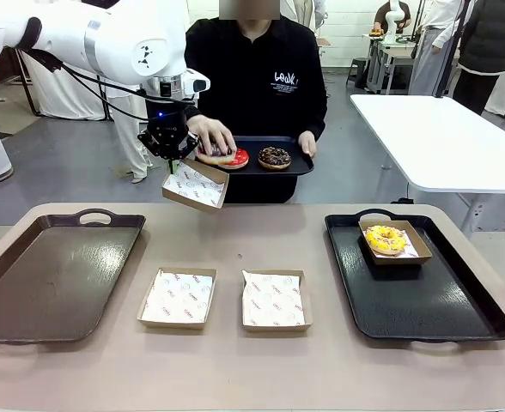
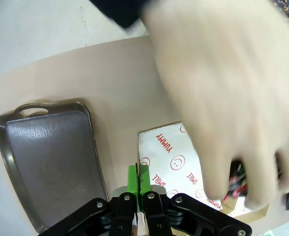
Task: Individually package the donuts and arrange them on the tray.
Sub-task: Place the picked Paper togo box on the Handle tray while simultaneously picking up another Paper togo box from the table with the other hand.
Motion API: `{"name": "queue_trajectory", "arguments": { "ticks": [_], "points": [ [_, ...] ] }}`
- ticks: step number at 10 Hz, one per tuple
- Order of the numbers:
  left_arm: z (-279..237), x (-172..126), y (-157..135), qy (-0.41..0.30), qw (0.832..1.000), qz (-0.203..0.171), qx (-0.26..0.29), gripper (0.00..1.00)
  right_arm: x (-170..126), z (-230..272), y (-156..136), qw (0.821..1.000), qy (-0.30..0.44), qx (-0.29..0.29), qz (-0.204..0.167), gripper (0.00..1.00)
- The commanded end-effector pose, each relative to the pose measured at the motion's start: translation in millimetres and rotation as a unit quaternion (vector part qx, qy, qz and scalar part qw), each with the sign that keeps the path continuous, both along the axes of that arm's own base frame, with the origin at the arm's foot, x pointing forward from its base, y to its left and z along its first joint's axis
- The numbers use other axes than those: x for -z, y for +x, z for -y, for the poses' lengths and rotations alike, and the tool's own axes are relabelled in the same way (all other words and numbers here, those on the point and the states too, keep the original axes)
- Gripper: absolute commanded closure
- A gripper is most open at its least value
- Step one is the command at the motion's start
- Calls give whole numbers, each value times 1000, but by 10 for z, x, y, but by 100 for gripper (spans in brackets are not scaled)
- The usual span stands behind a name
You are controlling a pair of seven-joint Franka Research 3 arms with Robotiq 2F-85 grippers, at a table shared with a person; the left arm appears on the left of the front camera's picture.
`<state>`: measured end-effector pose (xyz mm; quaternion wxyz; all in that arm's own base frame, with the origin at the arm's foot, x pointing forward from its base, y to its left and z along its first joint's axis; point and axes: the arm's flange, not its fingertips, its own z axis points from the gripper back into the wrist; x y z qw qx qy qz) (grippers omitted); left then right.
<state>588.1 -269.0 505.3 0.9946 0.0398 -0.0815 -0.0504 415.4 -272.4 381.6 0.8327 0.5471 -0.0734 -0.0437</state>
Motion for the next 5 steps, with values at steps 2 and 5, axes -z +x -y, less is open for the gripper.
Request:
{"name": "queue_trajectory", "arguments": {
  "ticks": [2, 5],
  "points": [
    [-29, -1, -47, 1, 1000, 3, 4, 100, -14, 16, 6, 1000, 9, 0, 0, 0],
    [-29, -1, -47, 1, 1000, 3, 4, 100, -14, 16, 6, 1000, 9, 0, 0, 0]
  ]
}}
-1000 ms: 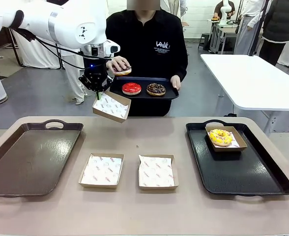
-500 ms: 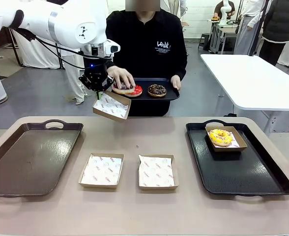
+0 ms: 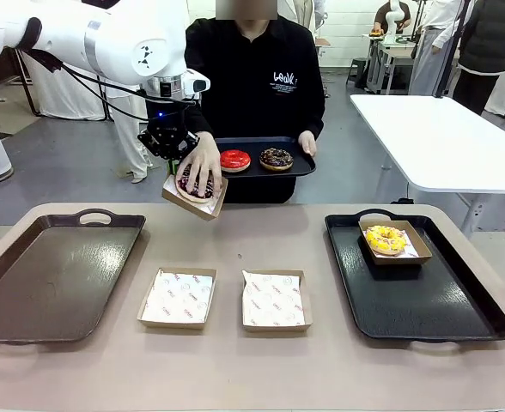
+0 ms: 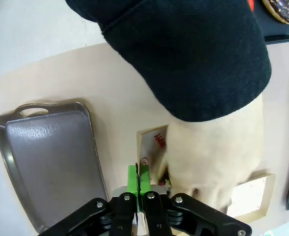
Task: Individually package the donuts and arrange them on the tray.
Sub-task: Place the picked Paper togo box on the Handle tray while simultaneously picking up another Paper togo box from the table with the other hand.
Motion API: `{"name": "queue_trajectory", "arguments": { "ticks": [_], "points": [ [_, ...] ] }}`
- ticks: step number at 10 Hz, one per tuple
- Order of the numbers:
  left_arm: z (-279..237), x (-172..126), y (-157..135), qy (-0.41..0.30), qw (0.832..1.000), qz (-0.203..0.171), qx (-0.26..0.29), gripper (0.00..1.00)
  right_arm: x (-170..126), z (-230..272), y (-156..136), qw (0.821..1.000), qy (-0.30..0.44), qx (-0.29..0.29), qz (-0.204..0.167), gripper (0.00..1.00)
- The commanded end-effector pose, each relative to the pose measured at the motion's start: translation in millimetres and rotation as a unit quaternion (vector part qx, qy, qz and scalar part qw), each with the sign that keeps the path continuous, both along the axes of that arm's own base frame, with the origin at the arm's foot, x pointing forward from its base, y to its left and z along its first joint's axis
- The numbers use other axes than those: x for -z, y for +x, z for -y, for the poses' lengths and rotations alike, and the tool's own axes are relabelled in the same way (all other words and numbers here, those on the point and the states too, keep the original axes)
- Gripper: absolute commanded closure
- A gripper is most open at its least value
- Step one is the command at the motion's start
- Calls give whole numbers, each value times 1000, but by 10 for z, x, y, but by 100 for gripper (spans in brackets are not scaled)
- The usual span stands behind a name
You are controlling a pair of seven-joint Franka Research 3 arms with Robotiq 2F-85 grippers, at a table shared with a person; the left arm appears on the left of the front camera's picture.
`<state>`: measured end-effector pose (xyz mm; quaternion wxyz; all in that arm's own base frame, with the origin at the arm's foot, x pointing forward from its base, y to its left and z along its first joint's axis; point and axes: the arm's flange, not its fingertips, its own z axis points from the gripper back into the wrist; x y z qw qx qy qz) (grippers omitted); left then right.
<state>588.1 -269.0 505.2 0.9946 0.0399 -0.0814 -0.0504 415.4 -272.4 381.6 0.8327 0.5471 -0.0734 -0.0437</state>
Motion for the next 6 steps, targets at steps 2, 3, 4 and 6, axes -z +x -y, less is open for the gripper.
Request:
{"name": "queue_trajectory", "arguments": {
  "ticks": [2, 3, 4, 6],
  "points": [
    [-29, -1, -47, 1, 1000, 3, 4, 100, -14, 16, 6, 1000, 9, 0, 0, 0],
    [-29, -1, -47, 1, 1000, 3, 4, 100, -14, 16, 6, 1000, 9, 0, 0, 0],
    [-29, -1, -47, 1, 1000, 3, 4, 100, -14, 16, 6, 1000, 9, 0, 0, 0],
    [-29, -1, -47, 1, 1000, 3, 4, 100, -14, 16, 6, 1000, 9, 0, 0, 0]
  ]
}}
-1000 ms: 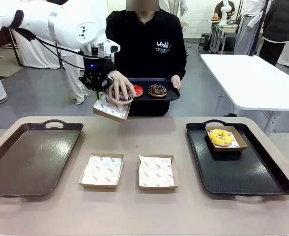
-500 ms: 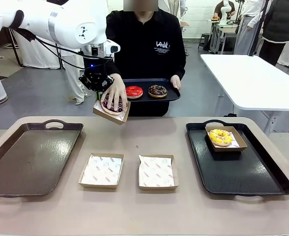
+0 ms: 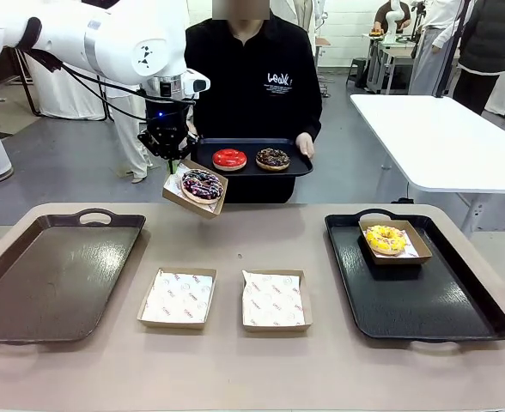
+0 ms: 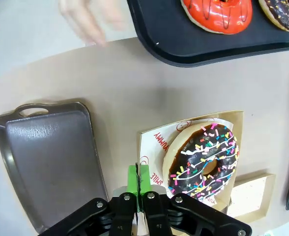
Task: Individually package the donuts and arrange them on the tray.
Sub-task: Place the picked Paper togo box on the Handle tray while simultaneously picking up another Paper togo box from the table with the other hand.
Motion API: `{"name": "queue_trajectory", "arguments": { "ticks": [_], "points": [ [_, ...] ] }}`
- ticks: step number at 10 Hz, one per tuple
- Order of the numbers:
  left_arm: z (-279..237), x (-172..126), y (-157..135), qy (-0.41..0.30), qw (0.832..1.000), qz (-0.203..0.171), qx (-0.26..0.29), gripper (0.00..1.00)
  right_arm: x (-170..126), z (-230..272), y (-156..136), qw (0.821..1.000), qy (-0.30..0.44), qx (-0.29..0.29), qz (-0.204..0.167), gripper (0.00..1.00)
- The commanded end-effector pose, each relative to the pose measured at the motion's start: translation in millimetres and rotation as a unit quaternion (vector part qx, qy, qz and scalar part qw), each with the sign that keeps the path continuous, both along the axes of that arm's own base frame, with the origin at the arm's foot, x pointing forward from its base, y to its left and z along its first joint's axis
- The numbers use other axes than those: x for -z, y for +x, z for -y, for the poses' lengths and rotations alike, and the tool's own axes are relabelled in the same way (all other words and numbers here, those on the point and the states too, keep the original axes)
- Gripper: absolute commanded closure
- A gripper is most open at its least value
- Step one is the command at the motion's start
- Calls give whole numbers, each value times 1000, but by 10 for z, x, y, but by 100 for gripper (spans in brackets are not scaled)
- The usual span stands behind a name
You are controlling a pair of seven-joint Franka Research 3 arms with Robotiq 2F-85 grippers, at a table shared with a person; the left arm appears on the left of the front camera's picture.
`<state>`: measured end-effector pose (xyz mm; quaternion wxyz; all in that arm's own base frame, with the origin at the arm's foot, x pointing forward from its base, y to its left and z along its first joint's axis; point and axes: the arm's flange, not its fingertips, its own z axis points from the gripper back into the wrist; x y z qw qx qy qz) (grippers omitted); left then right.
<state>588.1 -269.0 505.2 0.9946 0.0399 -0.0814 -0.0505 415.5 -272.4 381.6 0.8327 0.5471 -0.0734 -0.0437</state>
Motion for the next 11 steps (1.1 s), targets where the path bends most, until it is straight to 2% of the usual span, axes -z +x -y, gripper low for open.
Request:
{"name": "queue_trajectory", "arguments": {
  "ticks": [1, 11],
  "points": [
    [-29, -2, -47, 1, 1000, 3, 4, 100, -14, 16, 6, 1000, 9, 0, 0, 0],
    [-29, -2, -47, 1, 1000, 3, 4, 100, -14, 16, 6, 1000, 9, 0, 0, 0]
  ]
}}
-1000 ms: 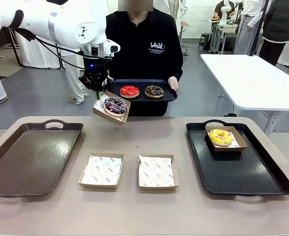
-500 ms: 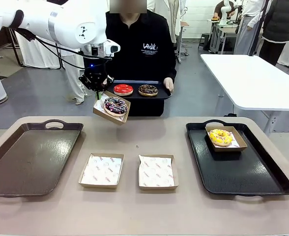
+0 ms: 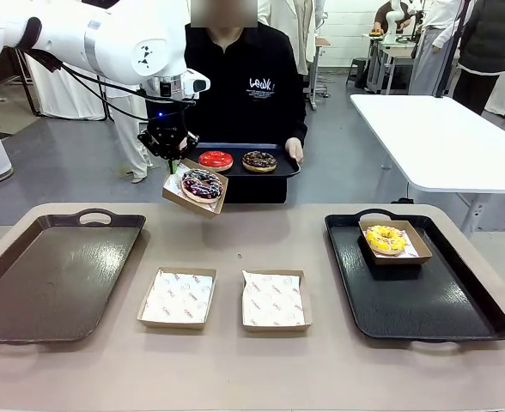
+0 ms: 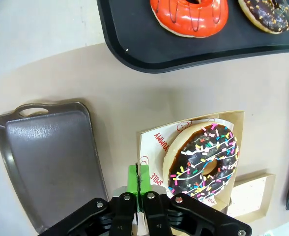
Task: Individually package the donuts and arrange them on the tray.
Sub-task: Place the picked Paper togo box on the Handle tray while simultaneously picking up another Paper togo box from the table with the other hand.
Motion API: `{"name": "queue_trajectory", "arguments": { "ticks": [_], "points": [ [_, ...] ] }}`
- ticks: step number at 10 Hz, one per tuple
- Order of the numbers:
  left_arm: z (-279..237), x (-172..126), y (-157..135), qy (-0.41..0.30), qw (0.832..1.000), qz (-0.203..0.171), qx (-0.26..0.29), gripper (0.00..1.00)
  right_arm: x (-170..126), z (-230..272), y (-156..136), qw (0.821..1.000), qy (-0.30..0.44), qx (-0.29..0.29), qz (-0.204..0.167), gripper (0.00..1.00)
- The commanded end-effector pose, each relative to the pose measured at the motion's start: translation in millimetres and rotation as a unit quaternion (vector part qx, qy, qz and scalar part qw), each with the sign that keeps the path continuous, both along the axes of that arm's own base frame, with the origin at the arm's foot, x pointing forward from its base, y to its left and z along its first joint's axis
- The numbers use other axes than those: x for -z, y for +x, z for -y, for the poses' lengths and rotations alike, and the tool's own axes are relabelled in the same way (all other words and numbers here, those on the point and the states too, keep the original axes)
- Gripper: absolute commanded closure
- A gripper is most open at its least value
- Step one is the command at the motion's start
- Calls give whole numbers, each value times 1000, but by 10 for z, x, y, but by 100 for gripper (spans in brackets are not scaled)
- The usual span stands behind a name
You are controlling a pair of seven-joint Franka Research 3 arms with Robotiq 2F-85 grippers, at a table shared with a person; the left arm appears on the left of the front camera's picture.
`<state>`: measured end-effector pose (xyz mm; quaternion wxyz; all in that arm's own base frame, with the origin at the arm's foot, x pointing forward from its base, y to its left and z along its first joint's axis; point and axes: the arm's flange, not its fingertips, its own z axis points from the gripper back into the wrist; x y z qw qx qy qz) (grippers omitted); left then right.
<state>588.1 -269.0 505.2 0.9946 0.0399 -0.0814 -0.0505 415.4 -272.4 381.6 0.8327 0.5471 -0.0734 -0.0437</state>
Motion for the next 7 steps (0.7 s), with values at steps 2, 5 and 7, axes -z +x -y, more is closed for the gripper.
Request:
{"name": "queue_trajectory", "arguments": {
  "ticks": [2, 5, 7],
  "points": [
    [-29, -2, -47, 1, 1000, 3, 4, 100, -14, 16, 6, 1000, 9, 0, 0, 0],
    [-398, -179, -205, -11, 1000, 5, 12, 99, -300, -381, 73, 997, -72, -35, -4, 0],
    [-885, -346, -462, -30, 999, 15, -9, 99, -772, -894, 135, 988, -138, -68, 0, 0]
  ]
}}
